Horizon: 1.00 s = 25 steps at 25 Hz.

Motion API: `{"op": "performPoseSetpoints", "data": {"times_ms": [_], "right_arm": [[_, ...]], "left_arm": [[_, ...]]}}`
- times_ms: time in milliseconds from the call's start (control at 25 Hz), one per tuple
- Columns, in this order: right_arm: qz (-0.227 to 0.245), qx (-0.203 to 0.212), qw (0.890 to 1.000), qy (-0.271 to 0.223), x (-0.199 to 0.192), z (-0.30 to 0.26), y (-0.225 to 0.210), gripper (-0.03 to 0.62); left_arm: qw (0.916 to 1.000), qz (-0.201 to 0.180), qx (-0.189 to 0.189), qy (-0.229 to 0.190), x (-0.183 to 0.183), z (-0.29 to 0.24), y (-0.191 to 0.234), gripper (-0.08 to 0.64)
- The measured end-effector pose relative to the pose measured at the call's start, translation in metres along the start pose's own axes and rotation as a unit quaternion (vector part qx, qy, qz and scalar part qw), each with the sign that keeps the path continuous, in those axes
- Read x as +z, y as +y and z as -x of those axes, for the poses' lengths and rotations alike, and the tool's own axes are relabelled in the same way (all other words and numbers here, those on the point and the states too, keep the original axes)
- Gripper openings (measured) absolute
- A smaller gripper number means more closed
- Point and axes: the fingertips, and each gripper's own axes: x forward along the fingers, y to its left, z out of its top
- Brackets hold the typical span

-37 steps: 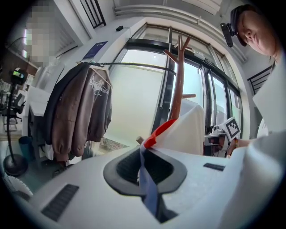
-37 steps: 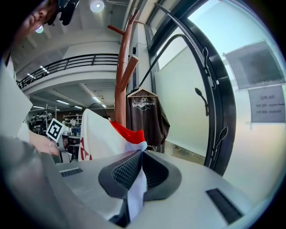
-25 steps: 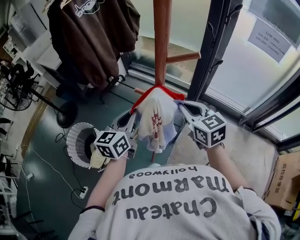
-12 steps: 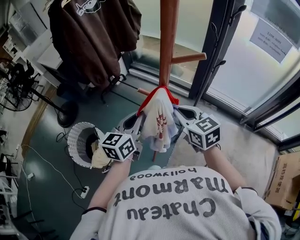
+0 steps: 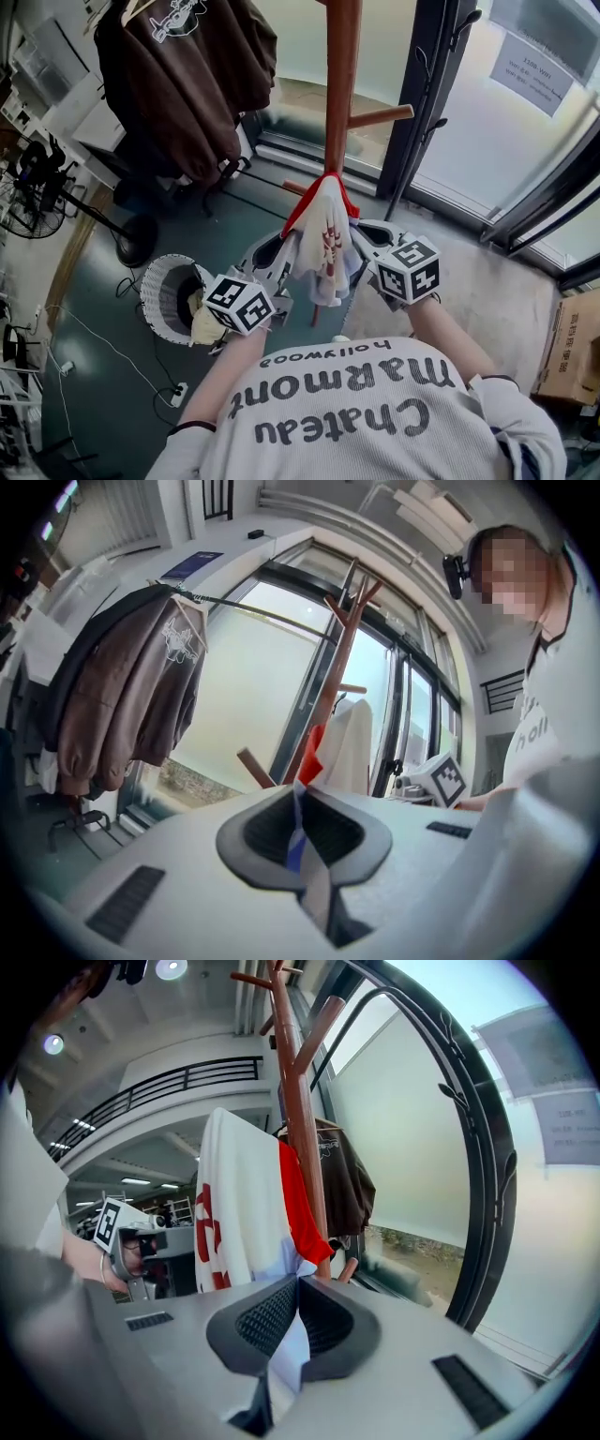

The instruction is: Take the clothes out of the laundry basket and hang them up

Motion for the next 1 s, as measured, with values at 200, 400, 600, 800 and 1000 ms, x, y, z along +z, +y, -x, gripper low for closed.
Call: {"op": "performPoseSetpoints", "data": {"times_ms": [200,400,600,800,1000], "right_arm": [[-0.033,-0.032,0.999,-0.003,-0.002,0.001,-0.002,0.032],[-0.053,-0.063,0.997,-0.01,-0.004,0.007,0.006,0.034],[-0.028,-0.125,0.991,-0.021,-0.004,0.024,0.01,0.038],[-0.074,-0.156,0.984,-0.041,-0.008,0.042,0.024,0.096],[-0.119,-0.155,0.98,-0.032,-0.033,0.057,0.058,0.144]], "left_arm": [[0.9989,0.015,-0.028,-0.034,0.02,0.031,-0.004,0.02],[0.9979,0.025,-0.028,-0.053,0.031,0.066,-0.002,0.02],[0.9963,0.031,-0.047,-0.065,0.039,0.099,-0.014,0.009],[0.9957,0.032,-0.05,-0.071,0.045,0.135,-0.018,0.009],[0.9968,0.024,-0.043,-0.063,0.041,0.17,-0.021,0.009]]}}
